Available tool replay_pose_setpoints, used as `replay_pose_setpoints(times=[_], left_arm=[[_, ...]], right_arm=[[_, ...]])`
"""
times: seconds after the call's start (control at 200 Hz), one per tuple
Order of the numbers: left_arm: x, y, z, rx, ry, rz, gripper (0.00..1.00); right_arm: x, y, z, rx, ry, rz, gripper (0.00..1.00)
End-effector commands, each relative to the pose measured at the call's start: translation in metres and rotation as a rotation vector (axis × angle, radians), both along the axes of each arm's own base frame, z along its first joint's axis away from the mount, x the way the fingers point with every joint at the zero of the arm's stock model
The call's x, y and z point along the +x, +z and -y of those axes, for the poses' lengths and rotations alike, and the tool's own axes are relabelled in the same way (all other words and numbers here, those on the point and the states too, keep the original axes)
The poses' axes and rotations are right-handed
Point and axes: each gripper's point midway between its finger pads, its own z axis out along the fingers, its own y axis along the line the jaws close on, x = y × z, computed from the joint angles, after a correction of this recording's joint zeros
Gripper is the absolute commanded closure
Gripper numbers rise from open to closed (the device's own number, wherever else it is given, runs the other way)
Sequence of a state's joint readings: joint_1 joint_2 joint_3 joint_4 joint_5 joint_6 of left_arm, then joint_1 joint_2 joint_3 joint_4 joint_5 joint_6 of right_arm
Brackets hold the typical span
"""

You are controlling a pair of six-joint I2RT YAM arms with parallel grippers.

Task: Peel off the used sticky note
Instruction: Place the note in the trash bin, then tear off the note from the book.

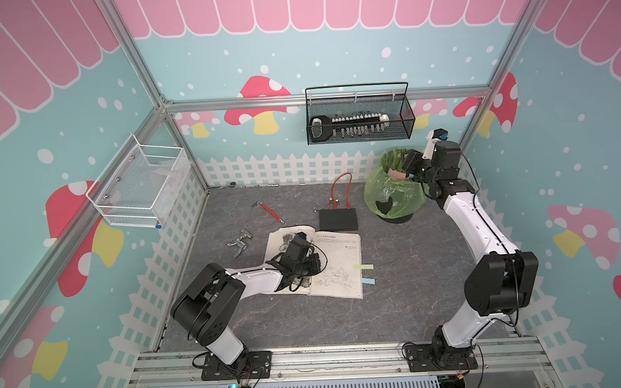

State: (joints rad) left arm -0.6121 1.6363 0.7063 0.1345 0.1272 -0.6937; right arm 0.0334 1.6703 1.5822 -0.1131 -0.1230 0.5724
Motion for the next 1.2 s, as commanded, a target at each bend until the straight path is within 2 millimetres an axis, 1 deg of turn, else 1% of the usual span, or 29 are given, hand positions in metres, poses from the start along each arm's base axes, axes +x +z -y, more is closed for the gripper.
replay_pose_setpoints(times=[0.0, 0.01, 0.03, 0.09, 0.18, 0.185, 0.21, 0.275, 0.37, 0.47, 0.54, 0.59, 0.65, 0.76, 0.871, 1.001, 1.126, 1.196], left_arm=[[-0.009, -0.007, -0.006, 0.024, 0.012, -0.031, 1.0], [-0.009, -0.007, -0.006, 0.024, 0.012, -0.031, 1.0], [-0.009, -0.007, -0.006, 0.024, 0.012, -0.031, 1.0], [-0.008, -0.005, -0.006, 0.023, 0.012, -0.028, 1.0], [-0.006, 0.002, -0.004, 0.015, 0.008, -0.01, 1.0], [-0.006, 0.003, -0.004, 0.015, 0.008, -0.009, 1.0], [-0.005, 0.005, -0.003, 0.012, 0.005, -0.004, 1.0], [-0.001, 0.015, 0.0, 0.005, -0.002, 0.018, 1.0], [0.005, 0.03, 0.003, -0.001, -0.008, 0.055, 1.0], [0.012, 0.049, 0.004, -0.002, -0.003, 0.097, 1.0], [0.015, 0.057, 0.003, 0.002, 0.002, 0.118, 1.0], [0.016, 0.061, 0.001, 0.007, 0.01, 0.131, 1.0], [0.017, 0.062, -0.003, 0.02, 0.023, 0.139, 1.0], [0.016, 0.057, -0.006, 0.034, 0.034, 0.132, 1.0], [0.017, 0.051, -0.002, 0.028, 0.023, 0.121, 1.0], [0.024, 0.056, 0.015, -0.019, -0.018, 0.129, 1.0], [0.031, 0.068, 0.041, -0.052, -0.076, 0.154, 1.0], [0.035, 0.073, 0.058, -0.064, -0.115, 0.167, 1.0]], right_arm=[[-0.026, 0.025, -0.009, -0.002, 0.062, 0.055, 0.43], [-0.029, 0.028, -0.01, -0.001, 0.066, 0.062, 0.43], [-0.034, 0.025, -0.014, 0.001, 0.082, 0.058, 0.43], [-0.052, 0.026, -0.024, 0.001, 0.126, 0.069, 0.43], [-0.08, 0.012, -0.046, -0.001, 0.212, 0.048, 0.42], [-0.083, 0.007, -0.047, -0.001, 0.22, 0.038, 0.42], [-0.091, 0.002, -0.056, -0.001, 0.25, 0.033, 0.42], [-0.113, -0.019, -0.074, -0.004, 0.321, -0.003, 0.42], [-0.141, -0.057, -0.103, -0.006, 0.423, -0.077, 0.41], [-0.167, -0.097, -0.132, 0.007, 0.534, -0.161, 0.41], [-0.182, -0.122, -0.145, 0.039, 0.576, -0.211, 0.41], [-0.191, -0.143, -0.149, 0.07, 0.587, -0.249, 0.41], [-0.199, -0.166, -0.148, 0.097, 0.573, -0.295, 0.41], [-0.214, -0.208, -0.138, 0.119, 0.517, -0.387, 0.41], [-0.227, -0.241, -0.13, 0.138, 0.475, -0.449, 0.42], [-0.243, -0.268, -0.128, 0.179, 0.472, -0.493, 0.42], [-0.252, -0.284, -0.126, 0.202, 0.463, -0.507, 0.42], [-0.254, -0.29, -0.124, 0.206, 0.455, -0.516, 0.42]])
